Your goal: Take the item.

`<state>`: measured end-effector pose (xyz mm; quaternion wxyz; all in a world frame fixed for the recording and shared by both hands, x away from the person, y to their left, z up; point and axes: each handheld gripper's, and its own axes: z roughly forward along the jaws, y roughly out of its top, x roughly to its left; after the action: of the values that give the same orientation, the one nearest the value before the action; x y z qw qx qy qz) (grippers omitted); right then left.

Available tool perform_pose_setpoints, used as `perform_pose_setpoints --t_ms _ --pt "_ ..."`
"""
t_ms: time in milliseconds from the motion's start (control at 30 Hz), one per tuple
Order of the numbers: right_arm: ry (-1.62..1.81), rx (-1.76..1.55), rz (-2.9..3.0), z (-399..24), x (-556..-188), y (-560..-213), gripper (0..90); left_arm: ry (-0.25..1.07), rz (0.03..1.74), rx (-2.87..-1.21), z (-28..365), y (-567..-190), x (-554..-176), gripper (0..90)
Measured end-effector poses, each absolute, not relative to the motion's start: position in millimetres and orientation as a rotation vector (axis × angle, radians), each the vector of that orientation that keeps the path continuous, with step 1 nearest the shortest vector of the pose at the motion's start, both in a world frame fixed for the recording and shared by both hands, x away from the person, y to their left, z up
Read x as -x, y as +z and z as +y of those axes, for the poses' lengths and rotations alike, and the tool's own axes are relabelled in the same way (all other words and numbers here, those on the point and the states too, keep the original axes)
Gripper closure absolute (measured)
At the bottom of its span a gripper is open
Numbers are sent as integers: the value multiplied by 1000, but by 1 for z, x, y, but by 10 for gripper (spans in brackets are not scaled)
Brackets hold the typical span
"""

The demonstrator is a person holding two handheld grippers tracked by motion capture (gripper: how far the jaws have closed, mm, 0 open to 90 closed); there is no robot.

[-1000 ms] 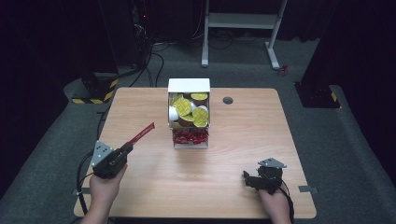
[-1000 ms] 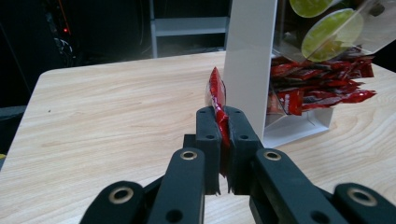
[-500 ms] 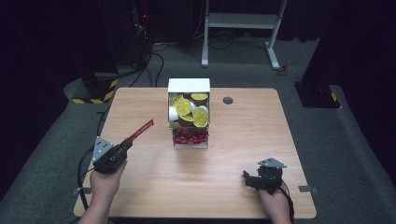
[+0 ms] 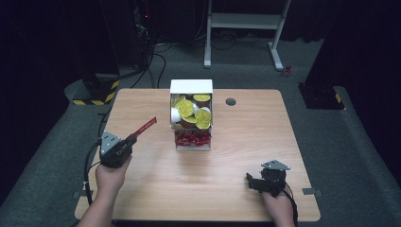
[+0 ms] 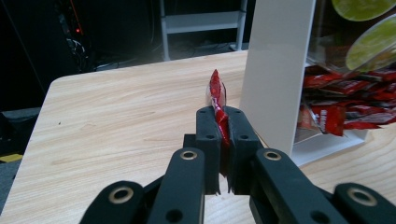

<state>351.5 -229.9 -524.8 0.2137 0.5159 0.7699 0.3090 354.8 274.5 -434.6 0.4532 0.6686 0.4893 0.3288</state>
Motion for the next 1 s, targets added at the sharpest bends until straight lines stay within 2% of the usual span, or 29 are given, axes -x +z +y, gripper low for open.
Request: perform_pose_setpoints --t_ms 733,1000 --pt "859 -1436 2135 -230 -351 -525 80 801 1243 -1646 272 -448 -390 853" --pt "859 -1435 2135 -230 -351 -525 79 779 1291 -1682 268 -463 -407 851"
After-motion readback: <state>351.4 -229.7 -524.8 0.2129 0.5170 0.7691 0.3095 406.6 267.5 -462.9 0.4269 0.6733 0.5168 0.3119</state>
